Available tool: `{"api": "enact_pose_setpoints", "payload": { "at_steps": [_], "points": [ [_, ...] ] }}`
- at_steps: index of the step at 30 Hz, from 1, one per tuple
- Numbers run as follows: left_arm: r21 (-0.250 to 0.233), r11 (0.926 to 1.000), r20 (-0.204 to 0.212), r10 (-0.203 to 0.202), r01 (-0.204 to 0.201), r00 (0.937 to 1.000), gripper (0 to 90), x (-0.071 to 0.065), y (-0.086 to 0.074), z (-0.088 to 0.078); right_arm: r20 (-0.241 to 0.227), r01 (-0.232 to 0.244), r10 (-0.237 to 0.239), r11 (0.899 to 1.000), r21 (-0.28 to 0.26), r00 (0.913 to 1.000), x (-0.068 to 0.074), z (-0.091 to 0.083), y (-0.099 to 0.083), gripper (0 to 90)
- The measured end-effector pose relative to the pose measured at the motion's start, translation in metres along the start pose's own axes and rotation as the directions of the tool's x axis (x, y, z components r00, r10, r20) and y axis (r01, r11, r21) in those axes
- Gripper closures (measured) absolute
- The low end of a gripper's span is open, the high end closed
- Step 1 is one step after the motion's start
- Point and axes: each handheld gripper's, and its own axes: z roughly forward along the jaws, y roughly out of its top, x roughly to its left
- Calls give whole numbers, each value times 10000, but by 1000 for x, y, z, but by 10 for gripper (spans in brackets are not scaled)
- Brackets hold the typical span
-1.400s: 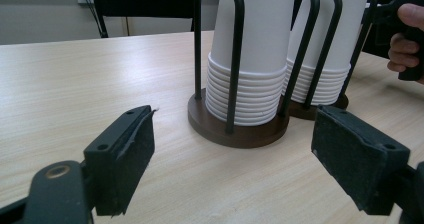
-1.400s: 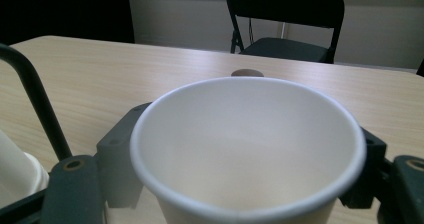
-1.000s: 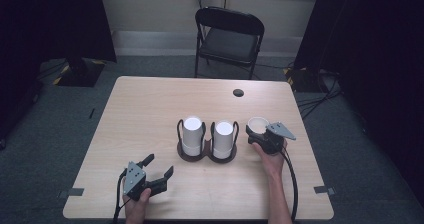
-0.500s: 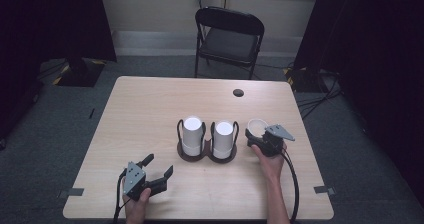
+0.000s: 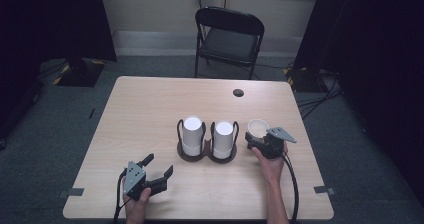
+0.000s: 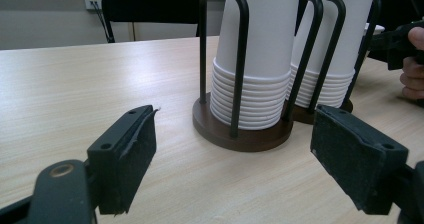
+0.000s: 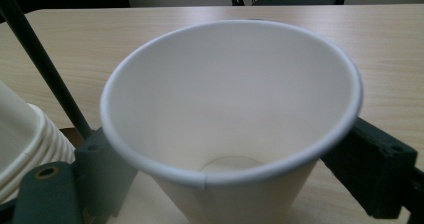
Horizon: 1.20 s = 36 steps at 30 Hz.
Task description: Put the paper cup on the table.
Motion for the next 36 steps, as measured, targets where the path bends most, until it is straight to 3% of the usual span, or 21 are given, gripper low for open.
{"api": "enact_pose_setpoints", "payload": {
  "at_steps": [15,17,26,36],
  "points": [
    [-7,10000,-15,-92,92,10000,183,1,0,0,209,-120,113,9993,361,9997,6,-14,1,138],
    [2,9999,-39,-140,140,9999,183,1,0,0,122,-264,263,9996,86,9996,7,-20,0,139],
    [-16,9998,-124,-201,201,9997,183,1,0,0,313,-554,560,9983,-189,9979,12,-38,-8,140],
    [25,9997,-277,-262,263,9993,184,1,0,0,435,-411,438,9973,-613,9981,20,-57,-15,135]
  ]
}}
